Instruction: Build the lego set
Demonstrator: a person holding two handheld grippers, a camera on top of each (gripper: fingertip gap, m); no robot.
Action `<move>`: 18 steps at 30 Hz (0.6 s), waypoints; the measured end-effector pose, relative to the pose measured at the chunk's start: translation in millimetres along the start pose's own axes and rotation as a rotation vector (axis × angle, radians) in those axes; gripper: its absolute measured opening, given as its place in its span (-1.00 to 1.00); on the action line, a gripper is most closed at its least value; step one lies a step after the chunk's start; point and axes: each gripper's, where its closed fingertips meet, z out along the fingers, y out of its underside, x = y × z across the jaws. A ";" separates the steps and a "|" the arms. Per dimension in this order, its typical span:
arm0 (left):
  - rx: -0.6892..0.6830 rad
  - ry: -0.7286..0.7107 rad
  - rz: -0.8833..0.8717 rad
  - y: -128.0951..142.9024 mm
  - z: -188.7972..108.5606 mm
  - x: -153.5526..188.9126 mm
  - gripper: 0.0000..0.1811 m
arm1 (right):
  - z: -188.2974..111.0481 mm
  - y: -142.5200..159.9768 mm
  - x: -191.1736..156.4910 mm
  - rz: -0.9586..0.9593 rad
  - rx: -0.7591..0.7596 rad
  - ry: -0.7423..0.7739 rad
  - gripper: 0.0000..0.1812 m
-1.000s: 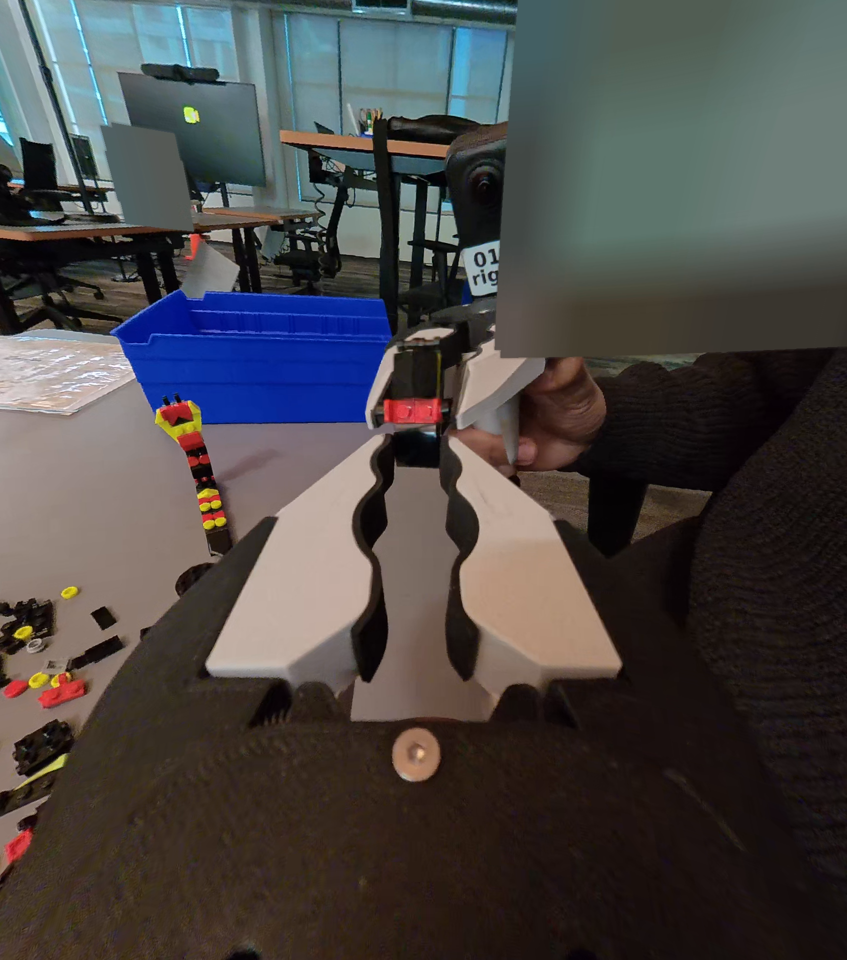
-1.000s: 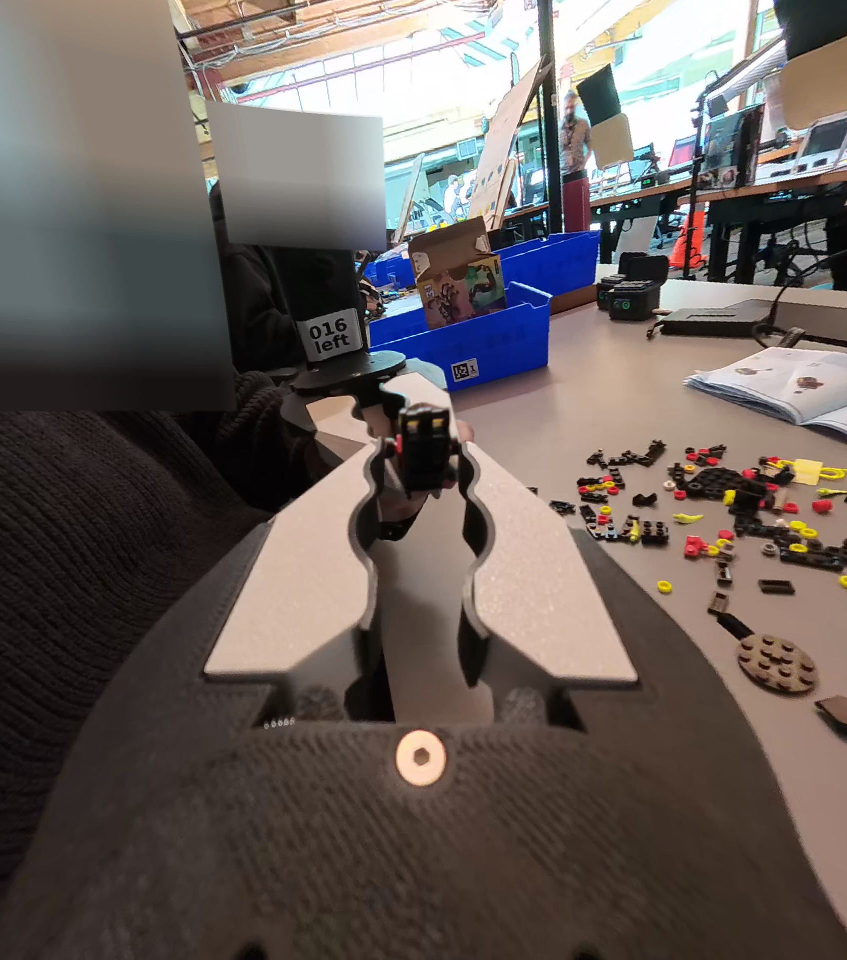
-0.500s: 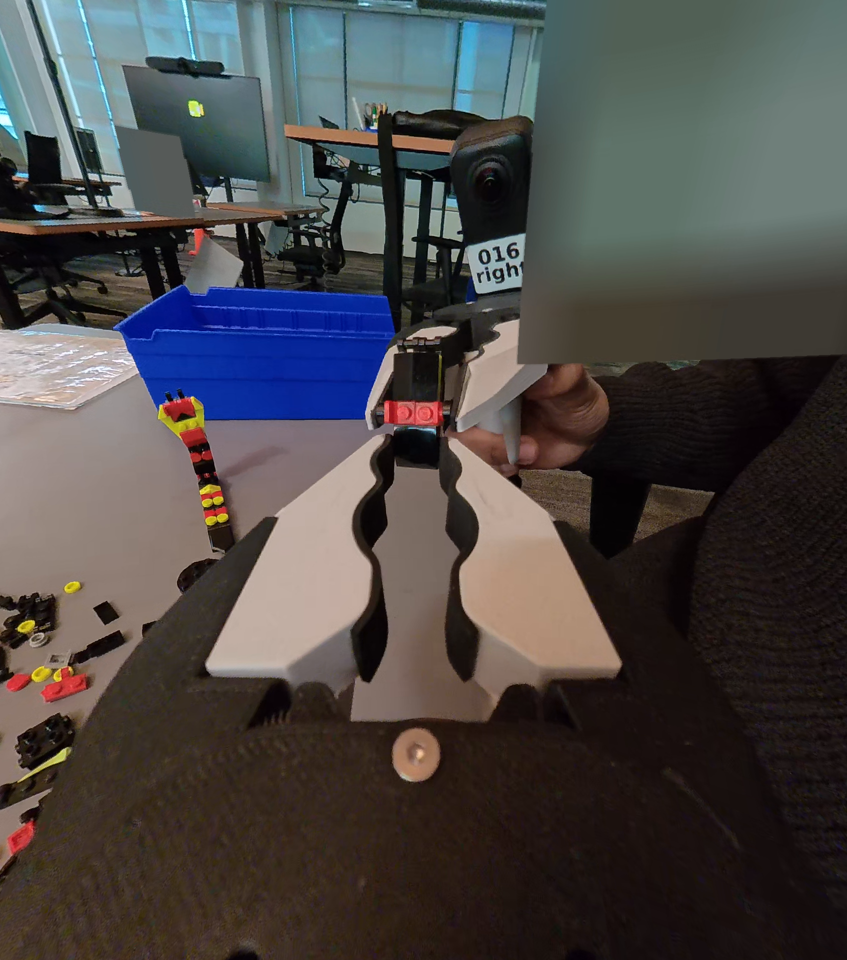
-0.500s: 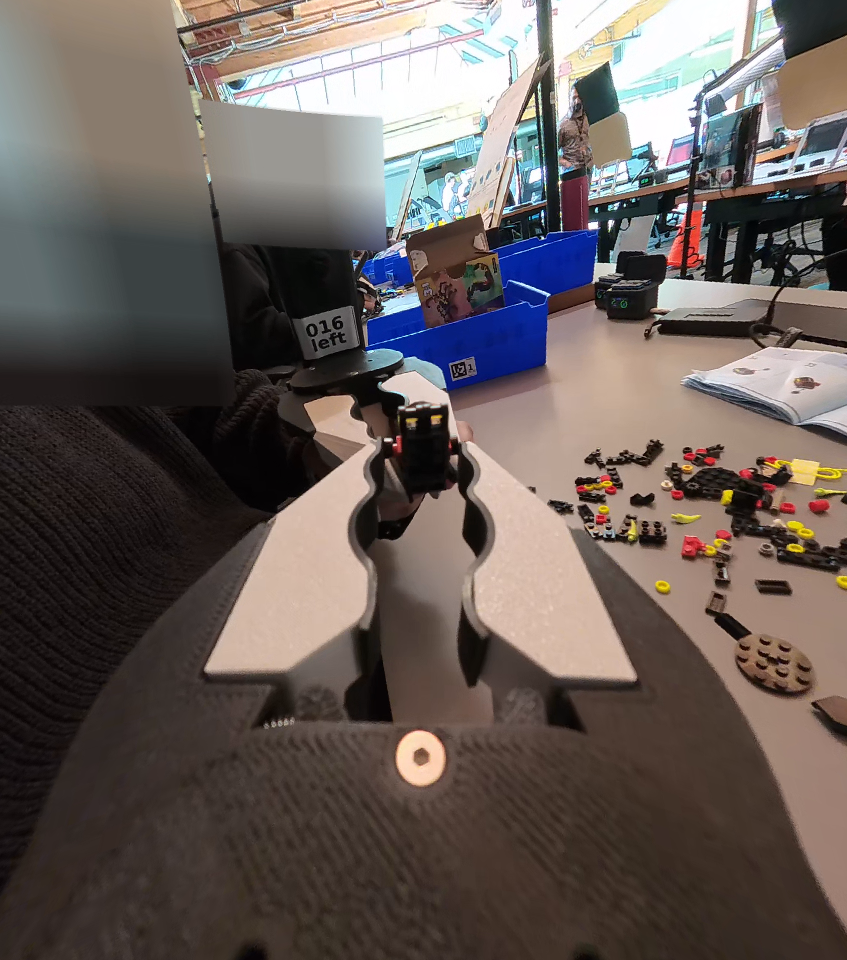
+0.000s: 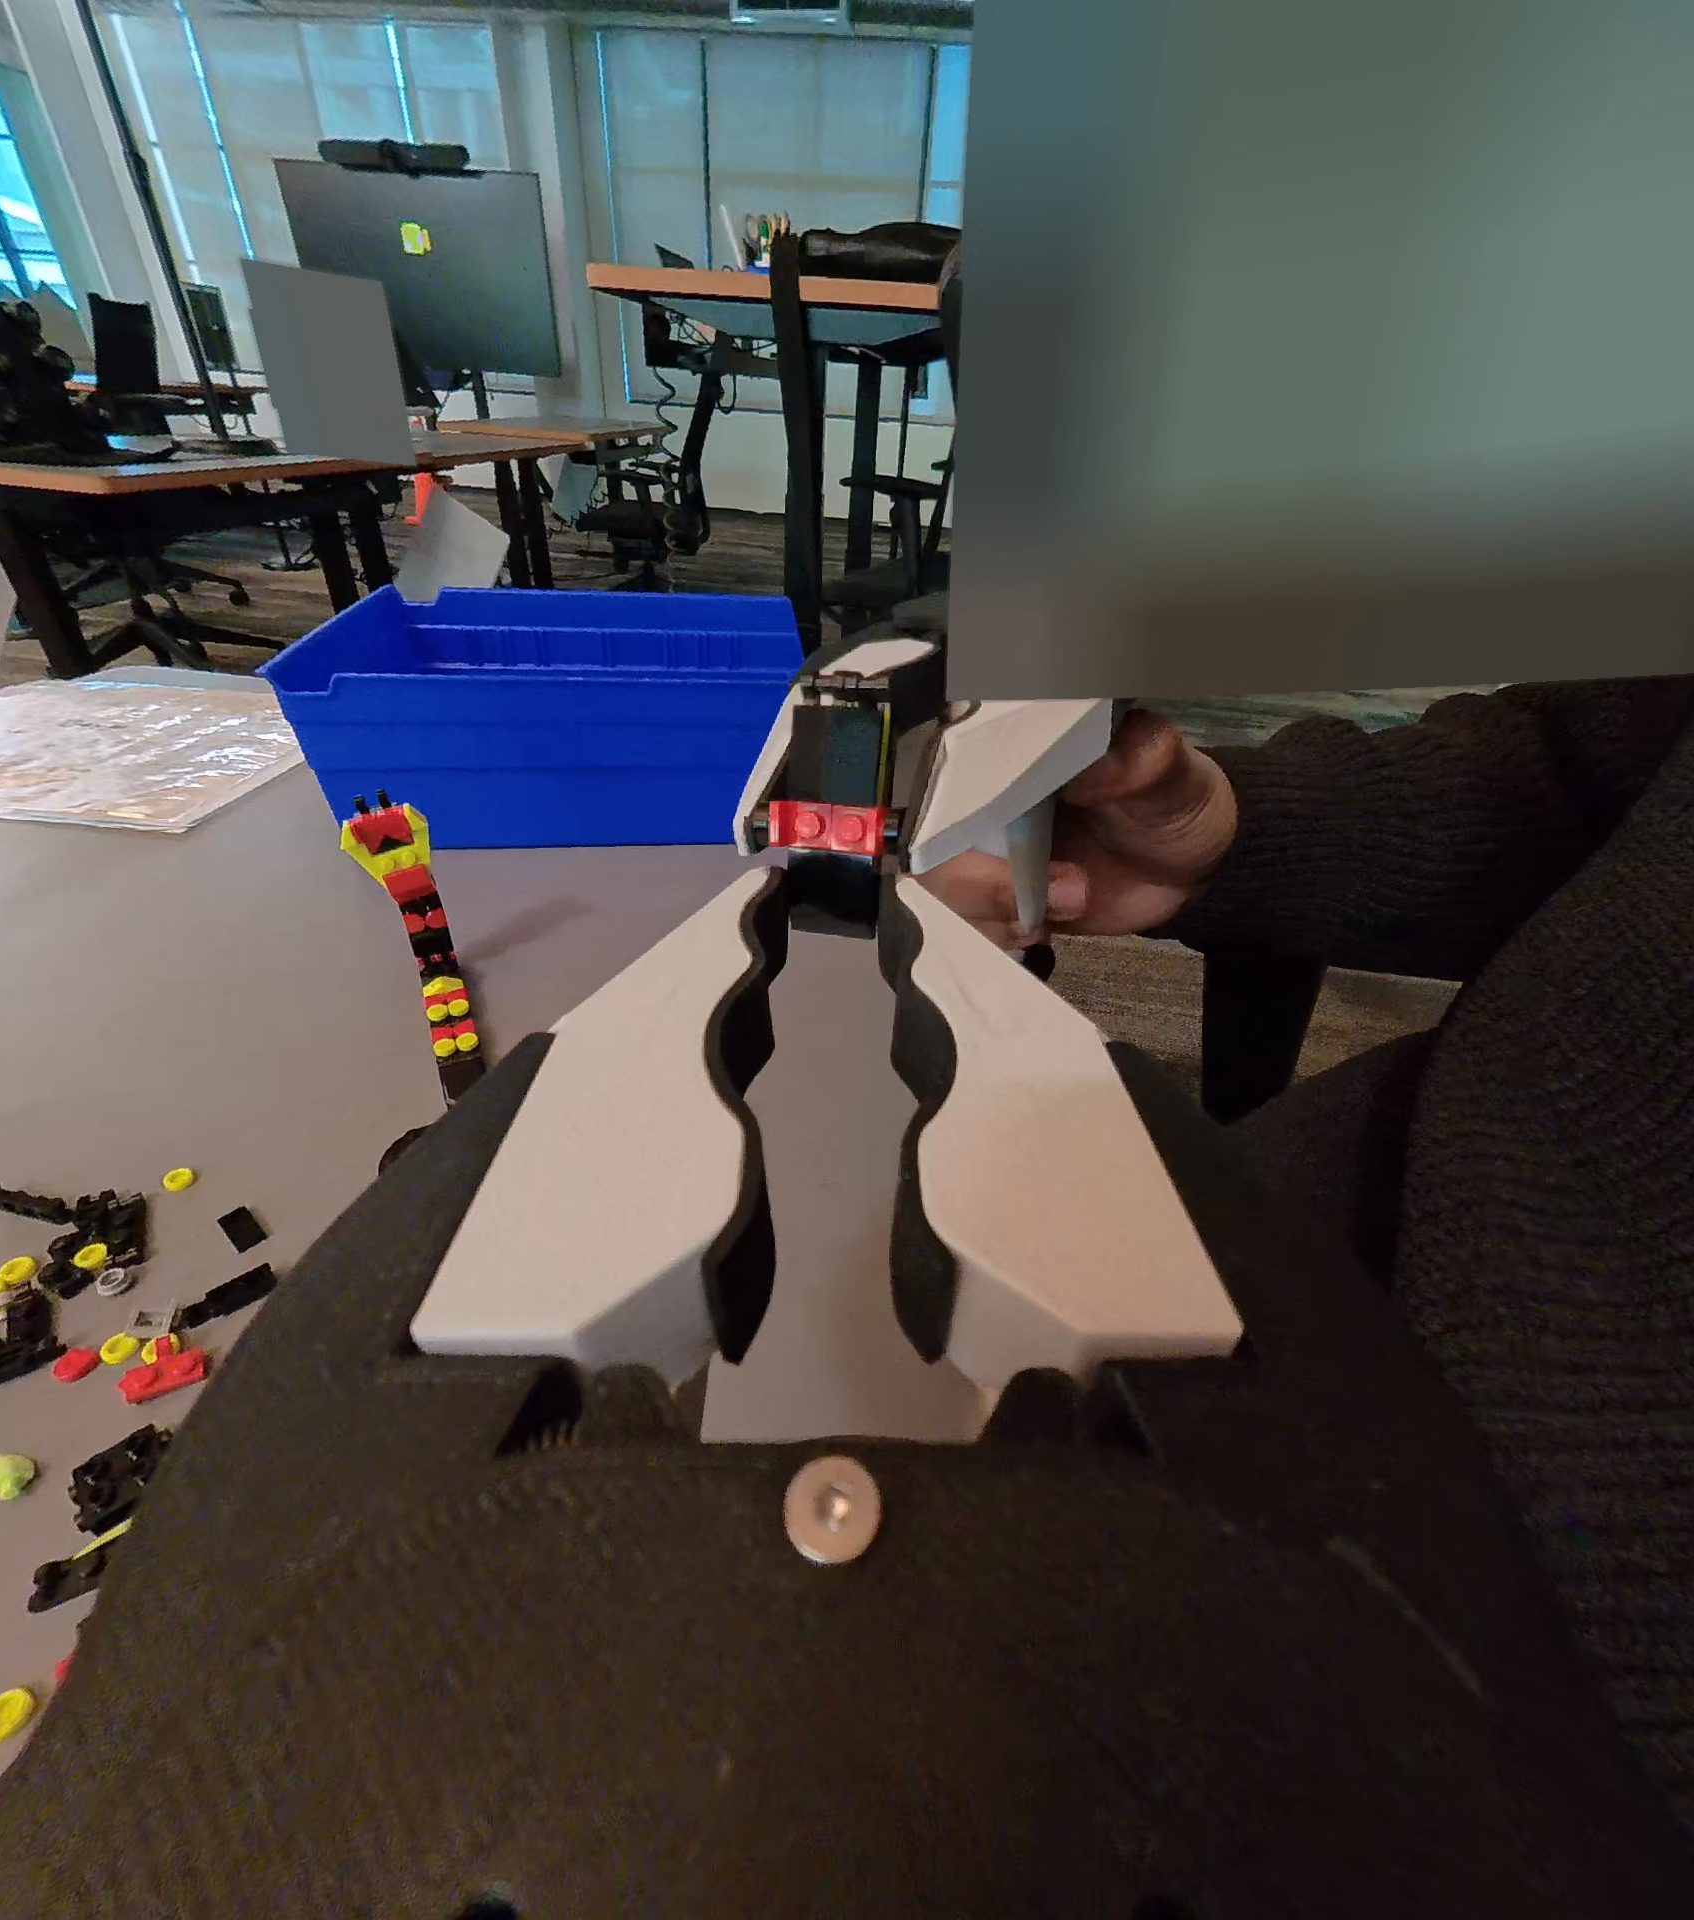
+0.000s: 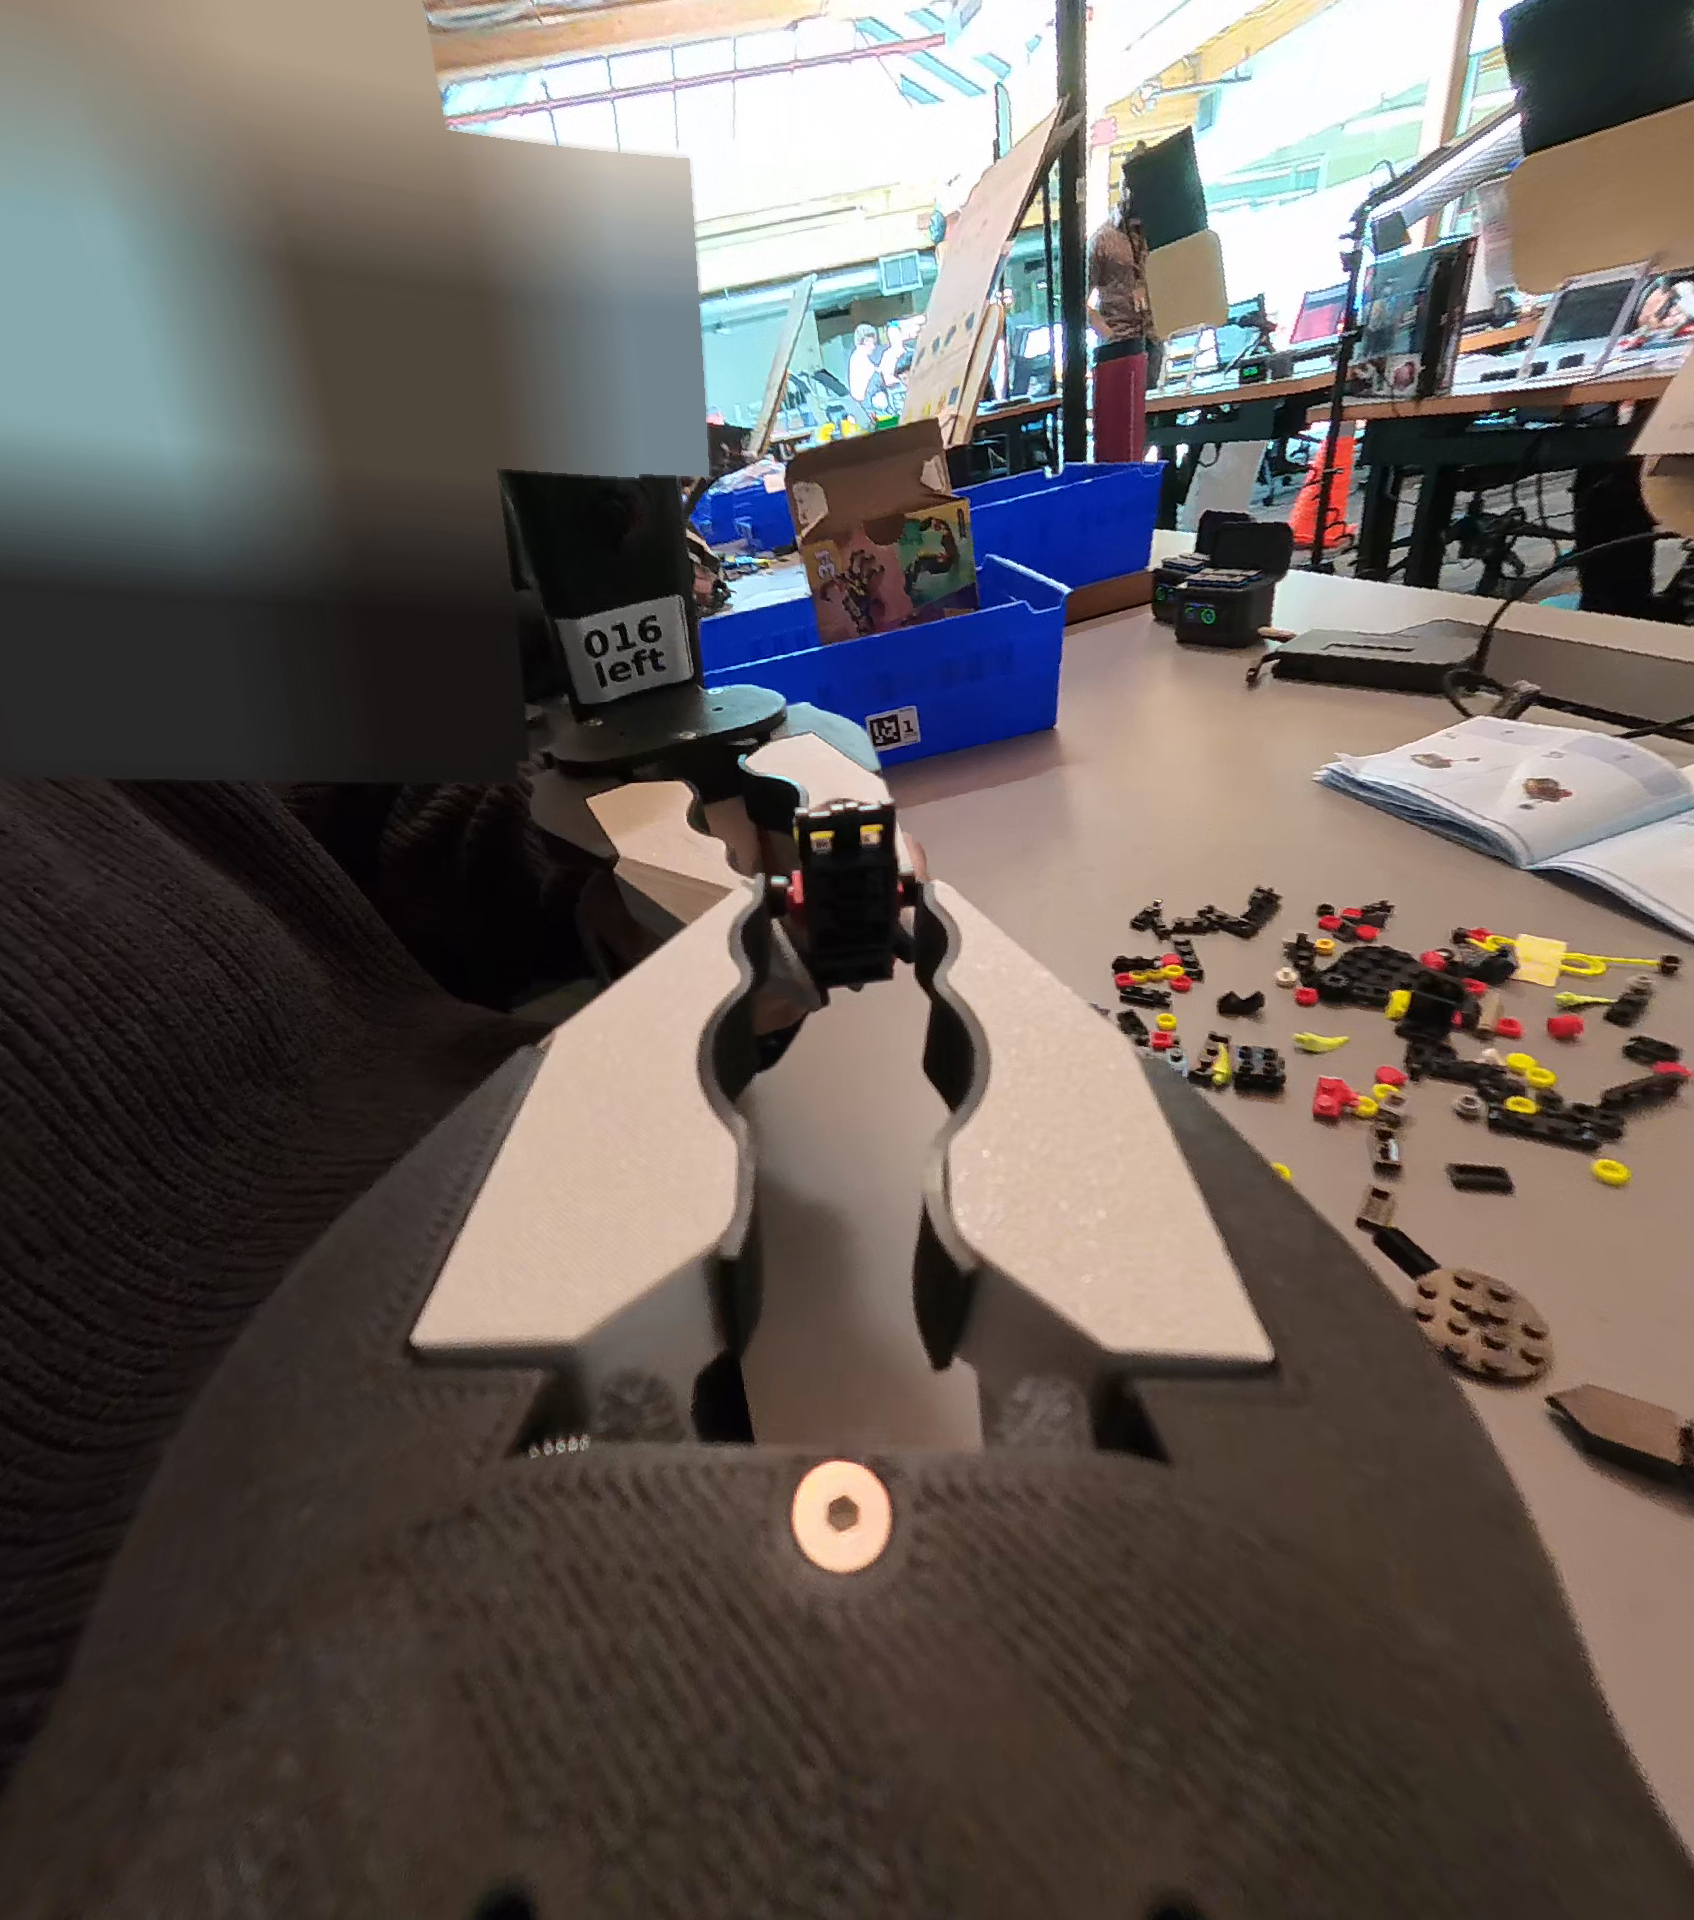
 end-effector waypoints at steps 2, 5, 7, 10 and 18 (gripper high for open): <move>0.002 0.004 0.003 -0.5 0.0 1.2 -0.83 | -0.5 0.2 -0.2 -0.014 -0.009 0.007 -0.74; 0.002 0.005 0.005 -0.7 0.1 1.7 -0.83 | -1.3 -0.1 -0.9 -0.007 -0.015 0.005 -0.74; 0.002 0.004 0.007 -0.6 -0.2 1.3 -0.83 | -0.5 -0.2 -1.1 -0.009 -0.014 0.004 -0.74; 0.001 0.006 -0.004 0.0 -0.3 0.3 -0.83 | 0.2 -0.3 1.0 0.048 0.011 -0.018 -0.74; -0.012 0.010 -0.130 3.5 0.4 -9.8 -0.84 | -7.6 -7.7 12.2 0.012 0.058 0.024 -0.45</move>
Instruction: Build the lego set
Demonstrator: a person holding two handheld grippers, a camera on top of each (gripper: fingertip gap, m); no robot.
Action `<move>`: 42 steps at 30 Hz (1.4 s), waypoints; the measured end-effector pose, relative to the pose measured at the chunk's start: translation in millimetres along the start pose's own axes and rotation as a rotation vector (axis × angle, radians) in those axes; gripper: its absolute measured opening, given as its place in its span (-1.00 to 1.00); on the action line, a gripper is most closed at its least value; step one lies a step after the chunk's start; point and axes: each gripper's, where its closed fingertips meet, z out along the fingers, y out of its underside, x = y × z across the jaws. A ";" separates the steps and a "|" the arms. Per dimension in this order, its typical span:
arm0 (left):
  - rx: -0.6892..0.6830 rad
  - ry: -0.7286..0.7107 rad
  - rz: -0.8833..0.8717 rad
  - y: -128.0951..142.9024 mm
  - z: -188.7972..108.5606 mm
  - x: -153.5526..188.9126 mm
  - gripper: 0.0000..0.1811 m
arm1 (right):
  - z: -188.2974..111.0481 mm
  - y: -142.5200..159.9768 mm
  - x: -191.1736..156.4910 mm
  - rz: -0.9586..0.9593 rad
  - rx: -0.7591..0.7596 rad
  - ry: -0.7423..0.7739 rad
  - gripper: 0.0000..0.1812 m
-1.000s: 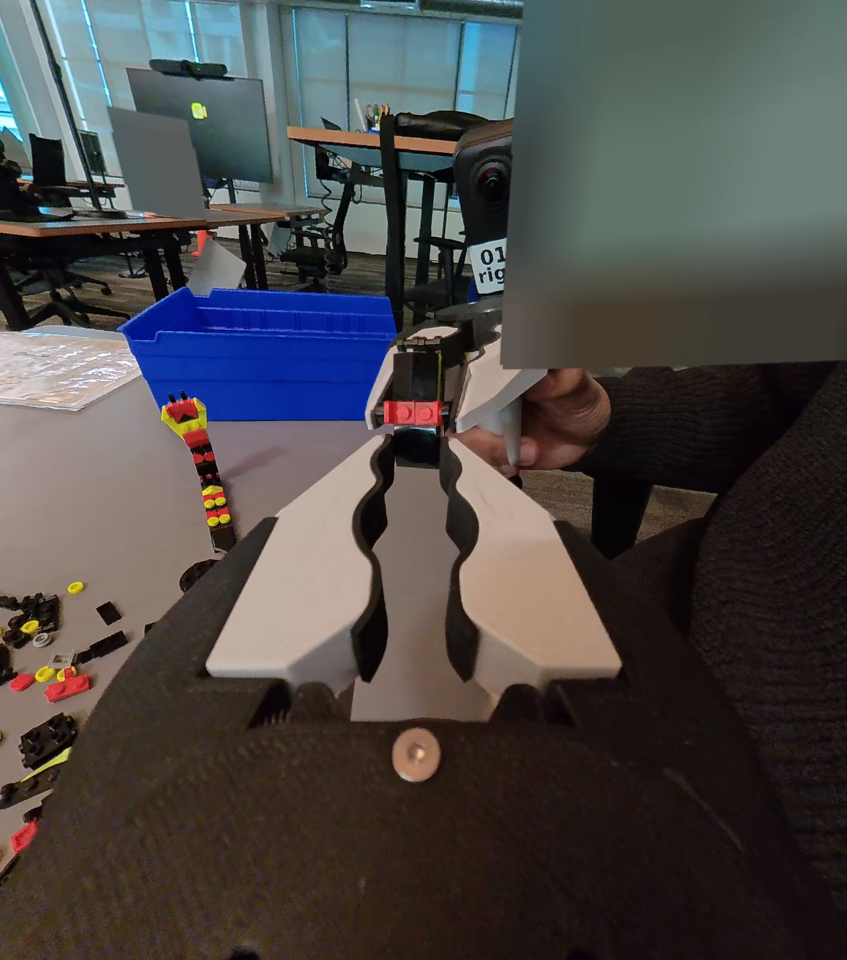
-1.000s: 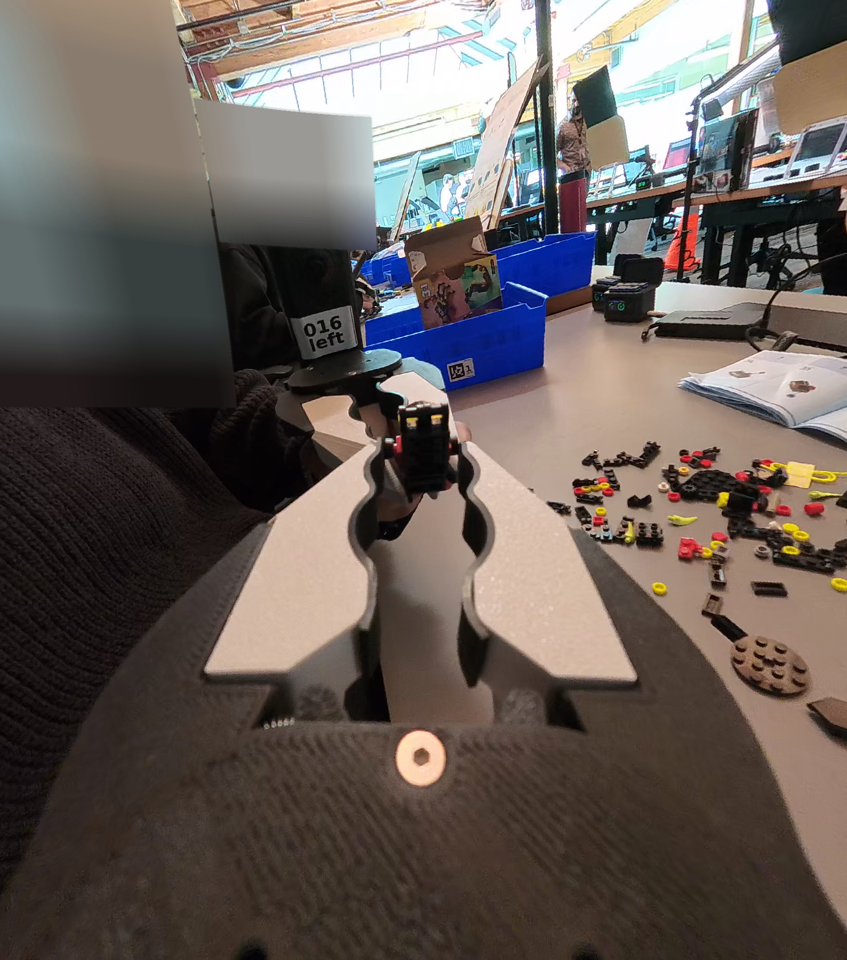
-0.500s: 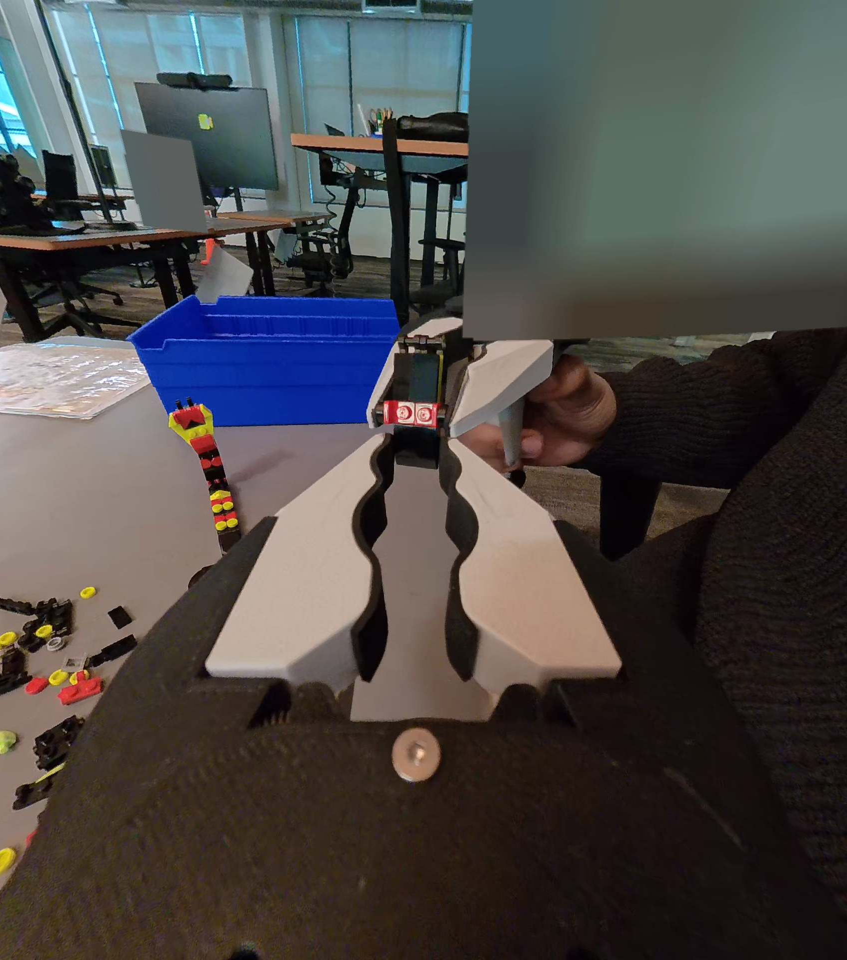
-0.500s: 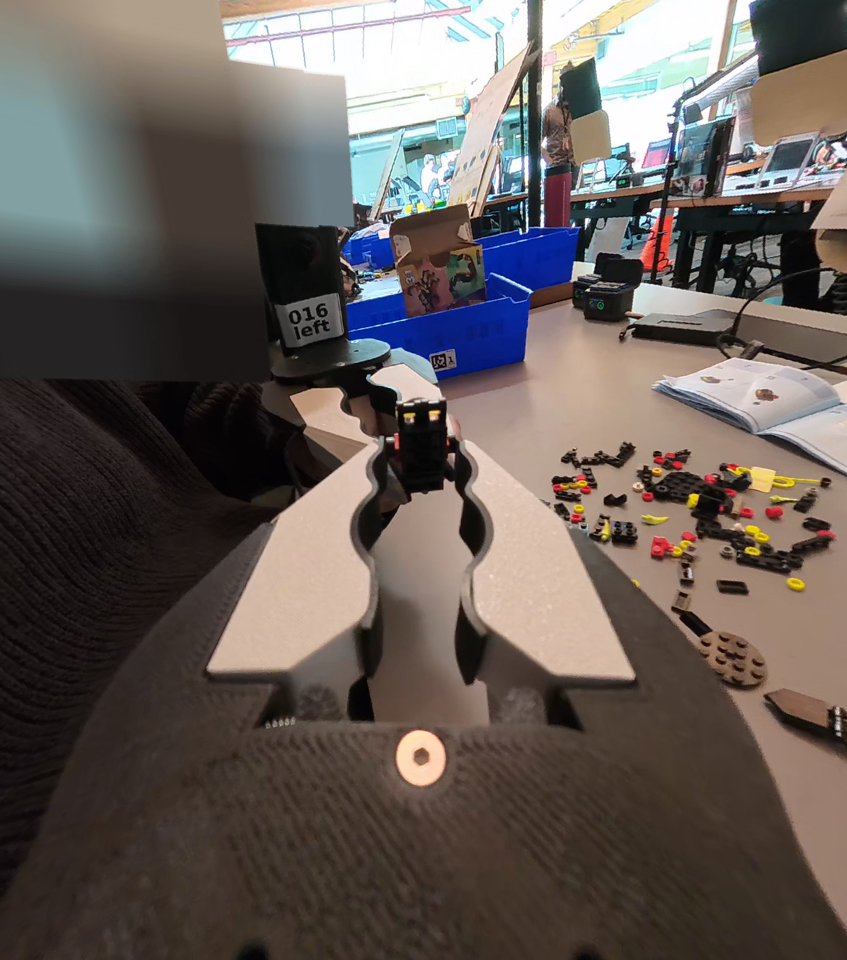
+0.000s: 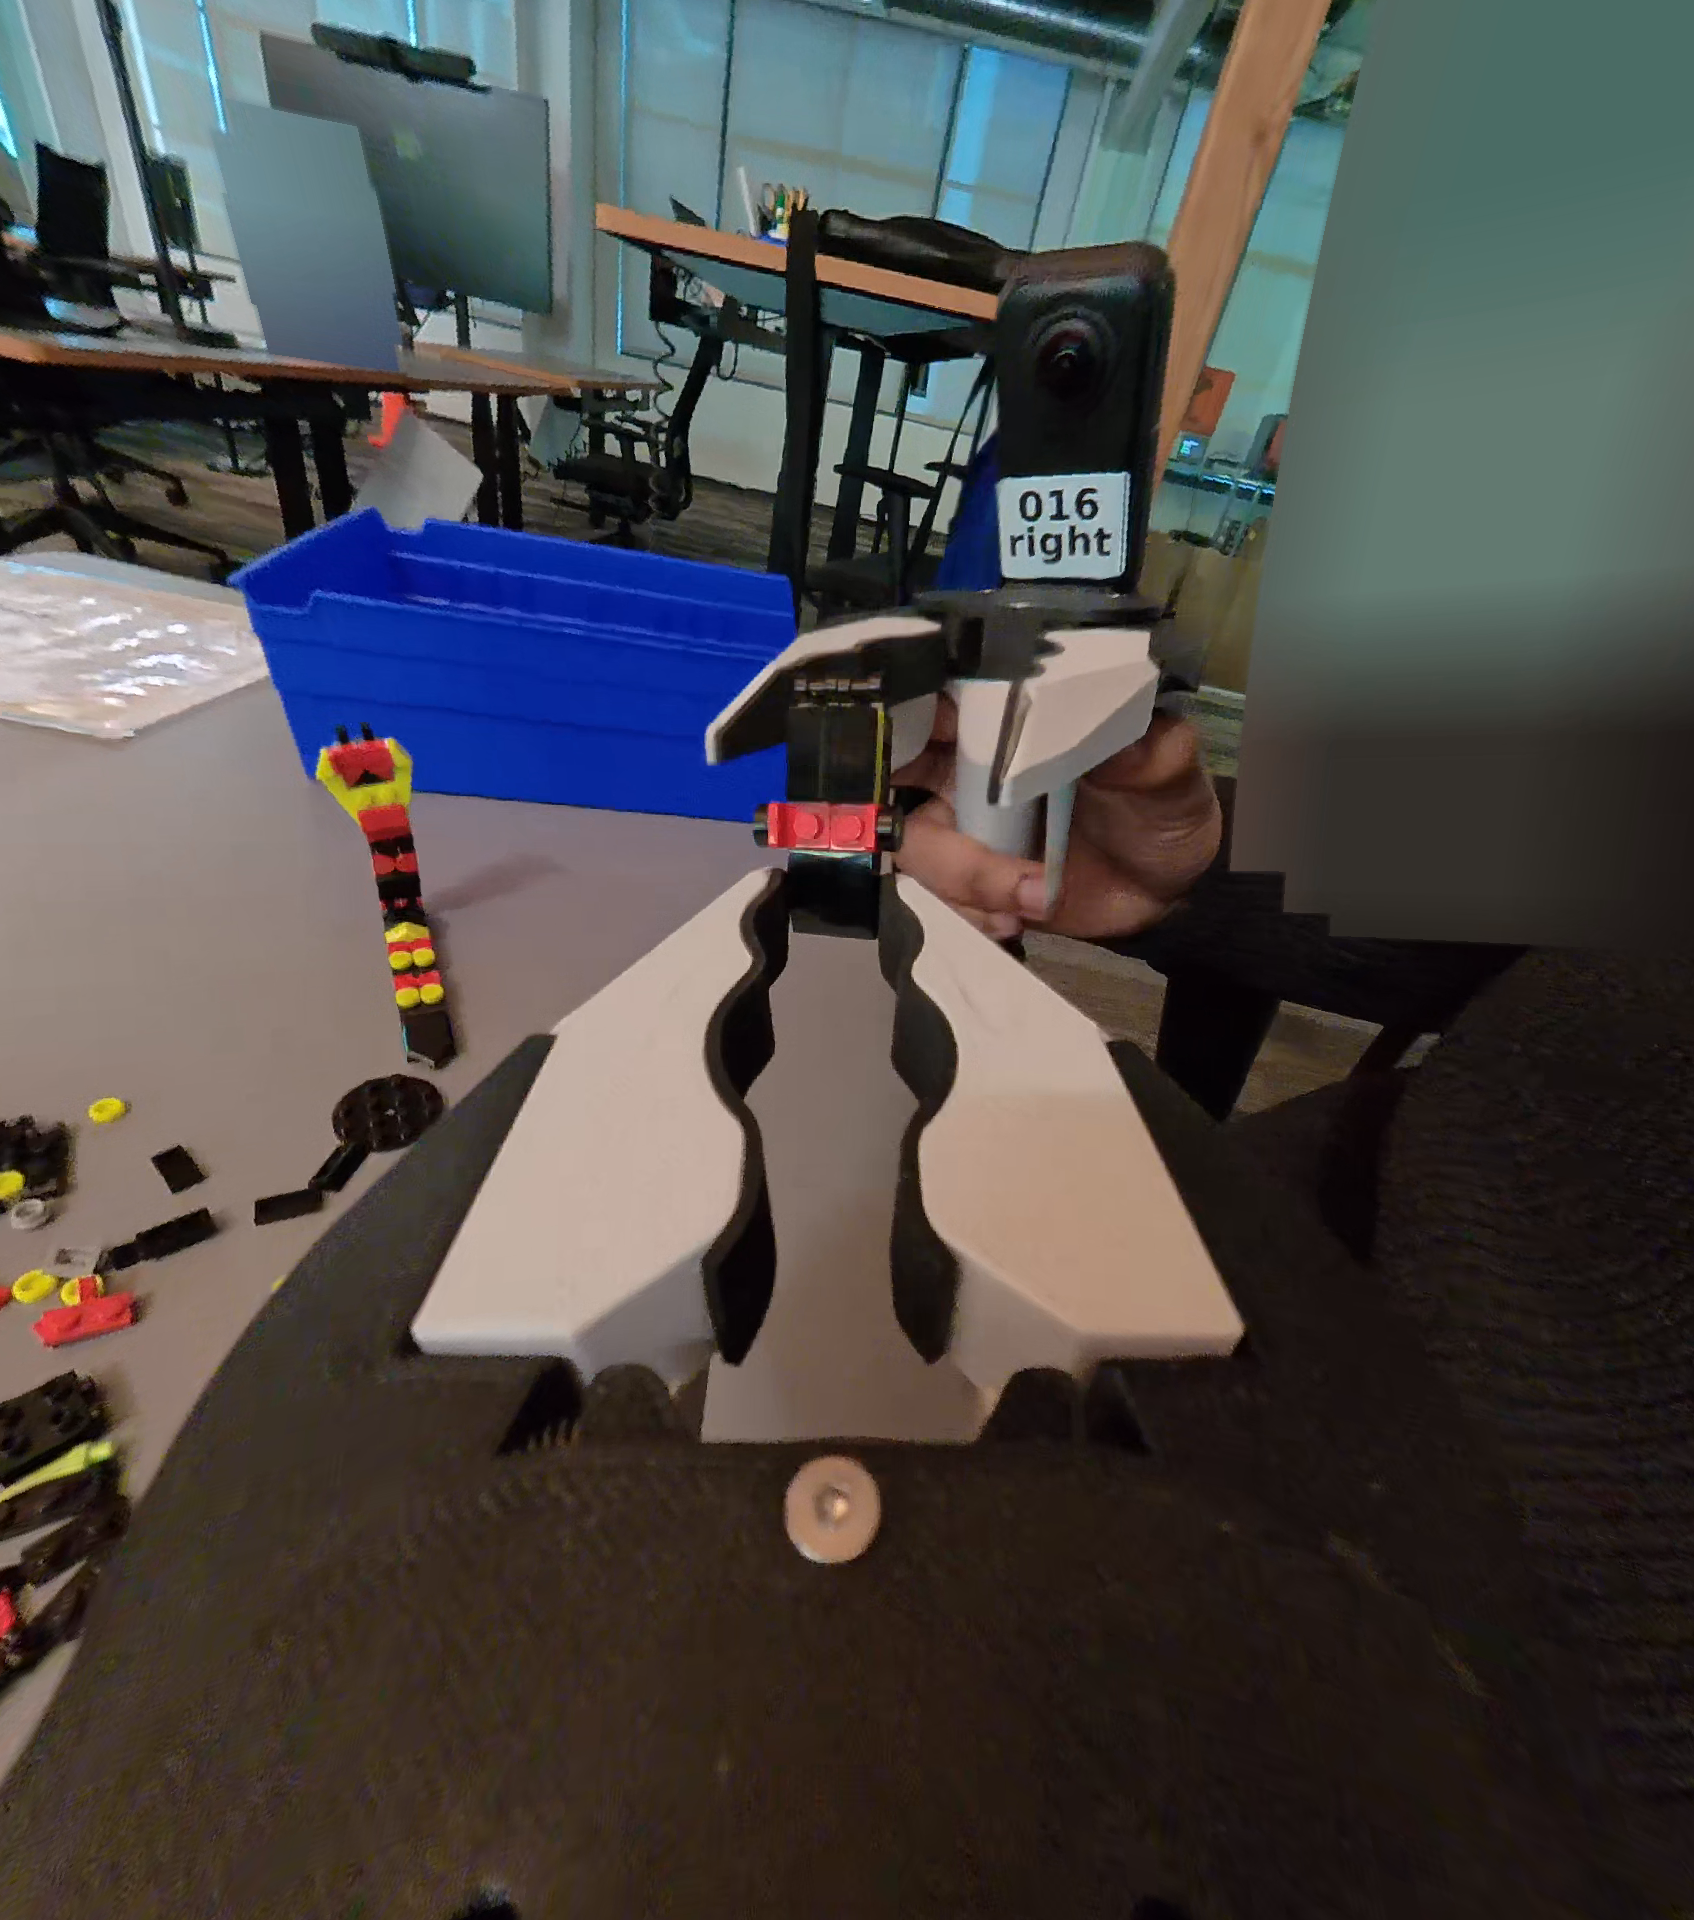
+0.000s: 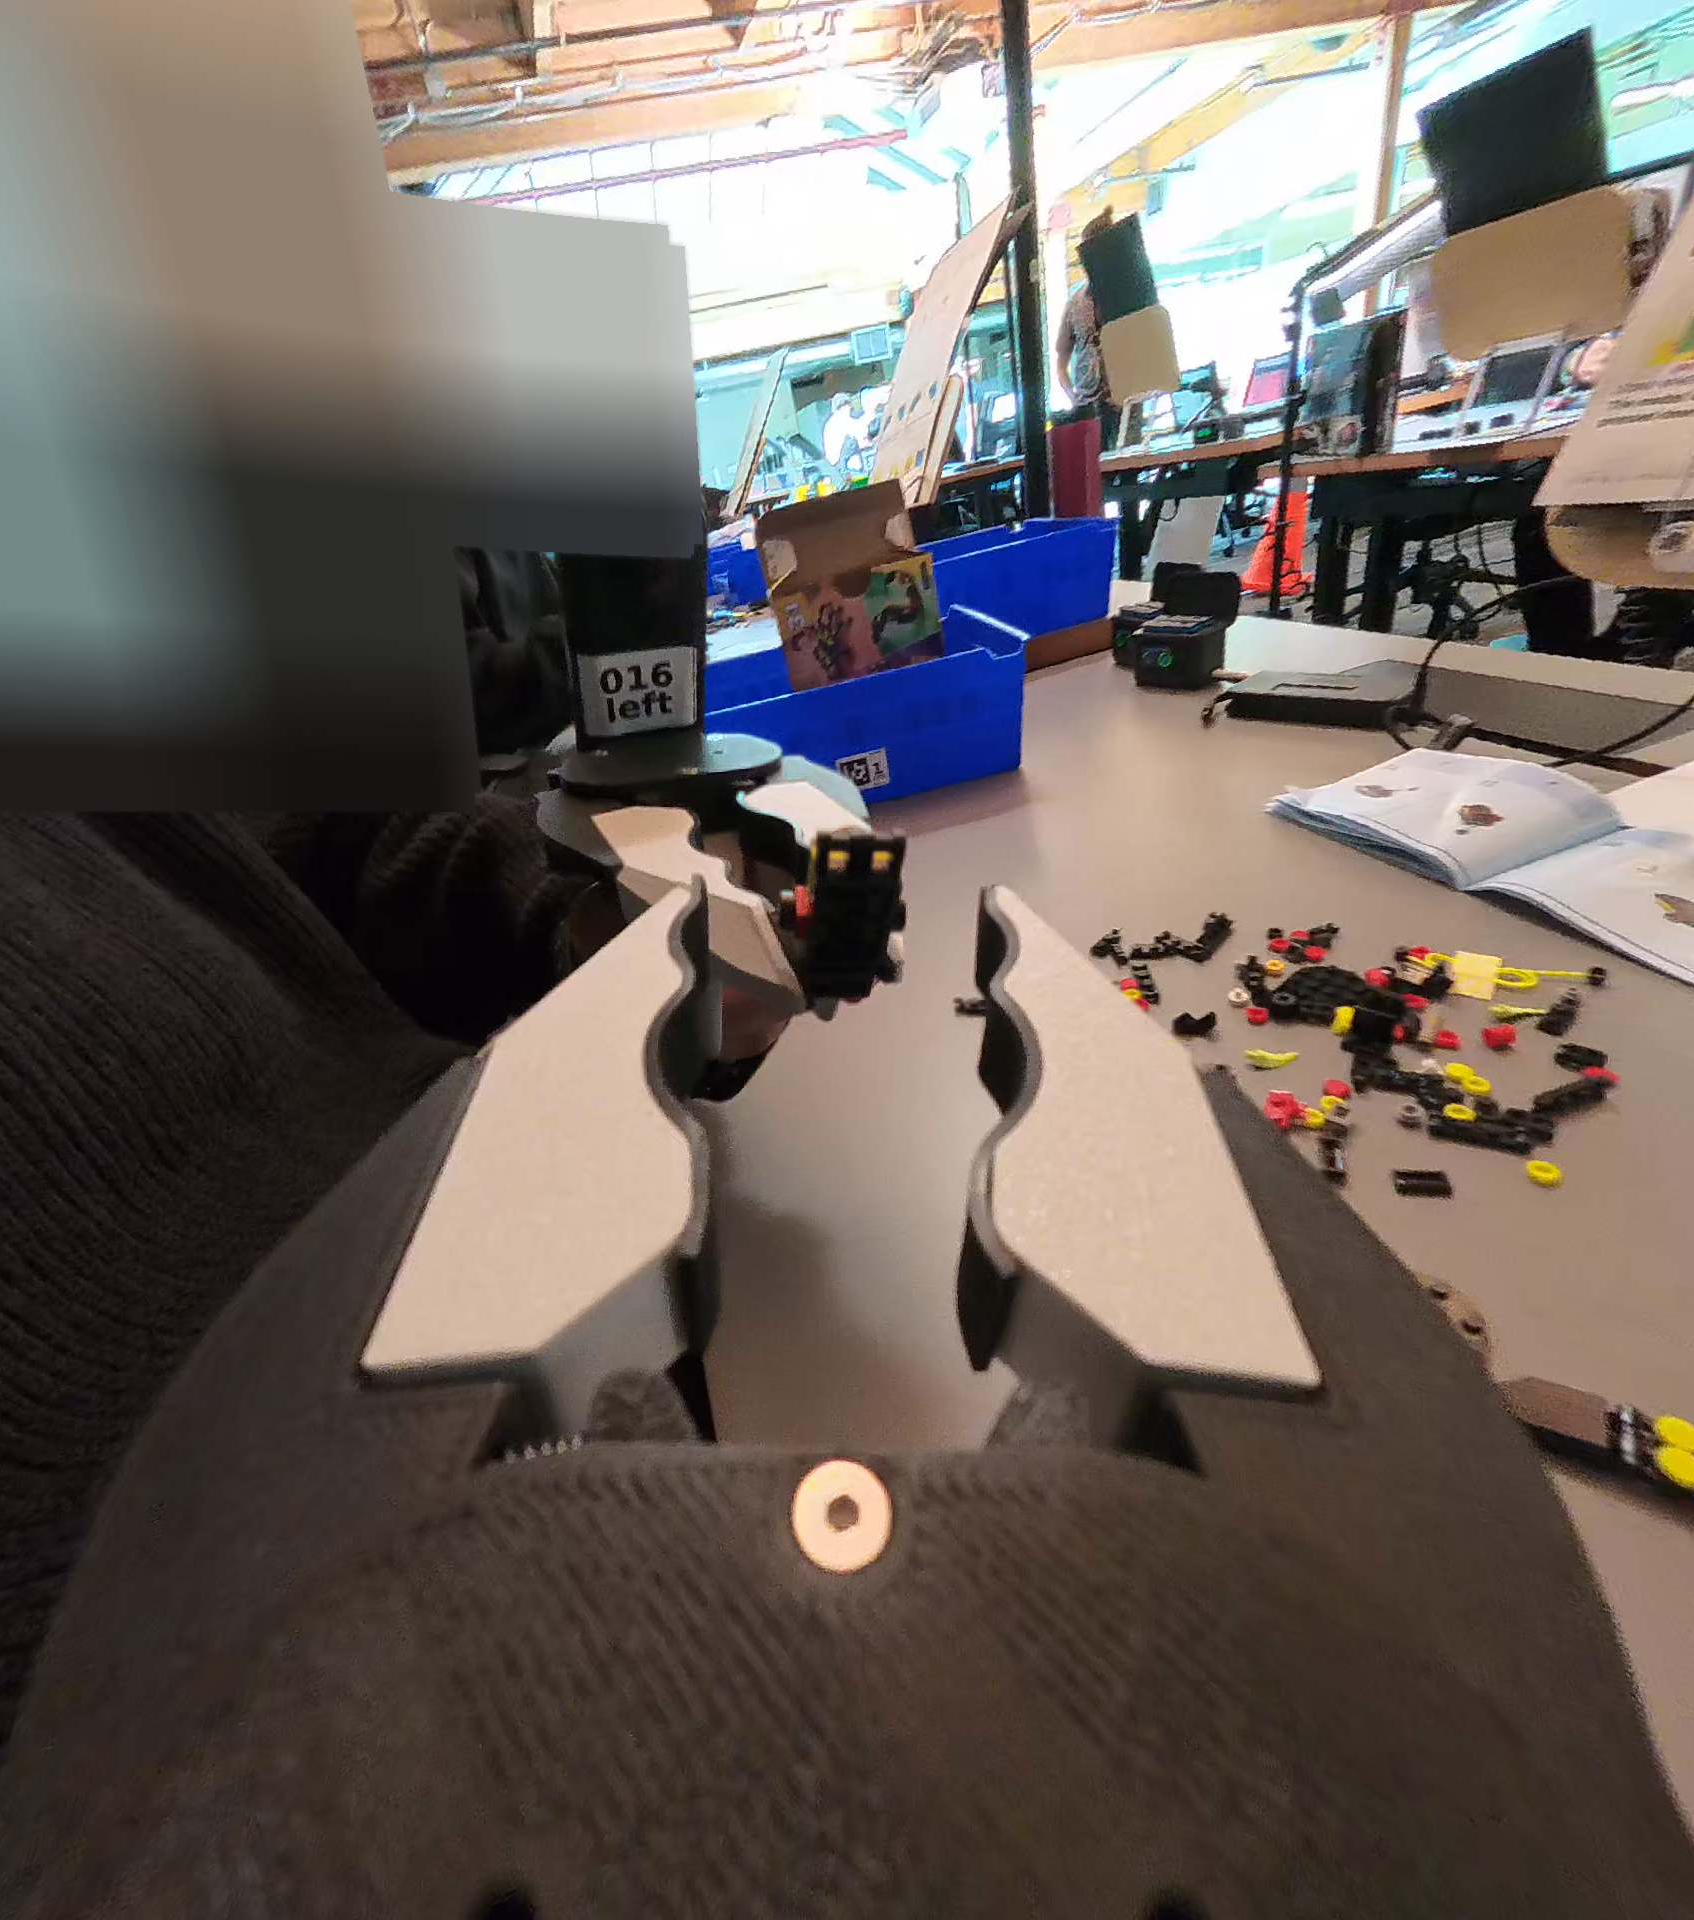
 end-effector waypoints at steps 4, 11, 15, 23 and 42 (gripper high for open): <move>-0.037 -0.011 -0.040 7.6 2.0 -6.7 -0.84 | -4.5 1.4 5.9 -0.005 -0.014 0.014 -0.47; -0.103 -0.030 -0.015 20.2 5.4 -10.1 -0.84 | -3.4 9.8 10.6 0.017 -0.055 0.024 -0.53; -0.127 -0.037 0.011 23.9 5.8 -11.0 -0.84 | -3.6 14.1 11.4 0.025 -0.077 0.009 -0.58; -0.231 -0.030 0.103 39.5 5.3 -11.8 -0.84 | -1.0 28.6 11.2 -0.003 -0.165 -0.001 -0.78; -0.357 -0.016 0.153 66.4 1.2 -22.8 -0.79 | -9.7 82.3 19.5 -0.073 -0.461 -0.004 -0.84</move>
